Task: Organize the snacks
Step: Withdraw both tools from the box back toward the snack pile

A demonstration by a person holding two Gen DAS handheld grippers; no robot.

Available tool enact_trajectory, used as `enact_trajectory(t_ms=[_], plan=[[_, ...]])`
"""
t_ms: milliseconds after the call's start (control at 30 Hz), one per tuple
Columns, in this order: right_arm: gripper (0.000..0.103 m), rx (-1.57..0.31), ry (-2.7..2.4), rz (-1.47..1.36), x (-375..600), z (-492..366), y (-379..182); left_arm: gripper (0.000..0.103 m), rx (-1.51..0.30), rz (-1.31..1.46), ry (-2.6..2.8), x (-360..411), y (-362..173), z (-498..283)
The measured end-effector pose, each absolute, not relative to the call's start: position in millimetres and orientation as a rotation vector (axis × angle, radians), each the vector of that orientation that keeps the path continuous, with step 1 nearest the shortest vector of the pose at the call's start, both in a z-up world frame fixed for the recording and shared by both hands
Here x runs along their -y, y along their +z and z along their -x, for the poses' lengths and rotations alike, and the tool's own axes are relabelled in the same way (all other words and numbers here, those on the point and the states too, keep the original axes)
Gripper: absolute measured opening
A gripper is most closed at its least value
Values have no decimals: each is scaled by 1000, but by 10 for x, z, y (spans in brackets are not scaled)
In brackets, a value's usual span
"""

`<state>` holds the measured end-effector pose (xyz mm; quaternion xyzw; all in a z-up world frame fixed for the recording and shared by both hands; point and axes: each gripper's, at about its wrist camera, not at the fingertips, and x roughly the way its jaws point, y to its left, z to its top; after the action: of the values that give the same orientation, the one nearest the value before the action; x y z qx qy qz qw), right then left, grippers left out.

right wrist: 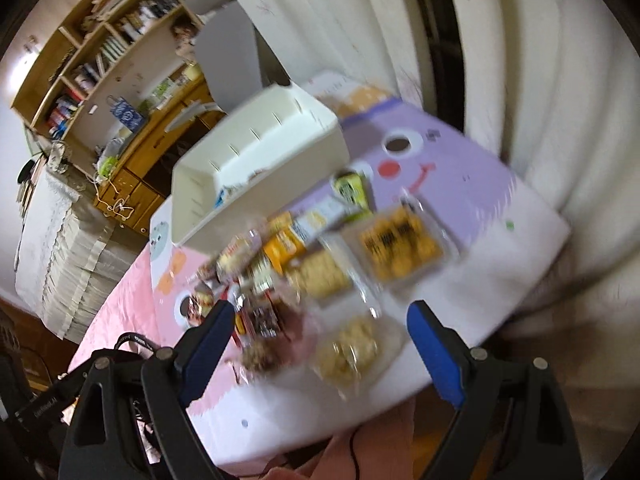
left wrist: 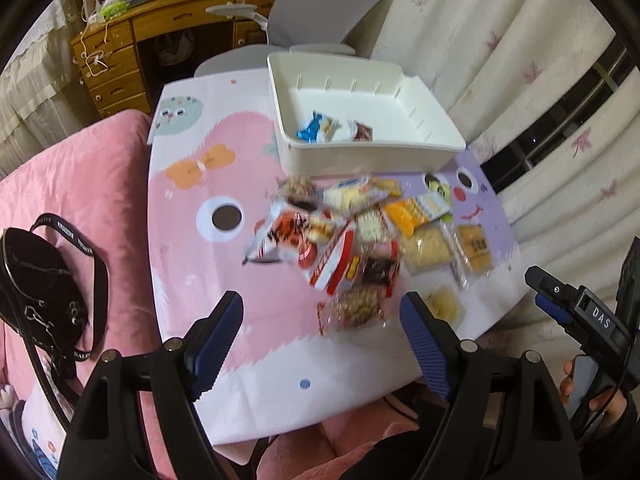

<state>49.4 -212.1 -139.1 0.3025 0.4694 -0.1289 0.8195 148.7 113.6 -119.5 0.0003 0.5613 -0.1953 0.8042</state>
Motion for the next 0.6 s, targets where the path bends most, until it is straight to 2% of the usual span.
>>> enact_trajectory(t_ms=[600], plan=[[89,-1321,-257,-936,2197,-402,-2373,80,-1505,-53,-415,-671,-2149,-1624]])
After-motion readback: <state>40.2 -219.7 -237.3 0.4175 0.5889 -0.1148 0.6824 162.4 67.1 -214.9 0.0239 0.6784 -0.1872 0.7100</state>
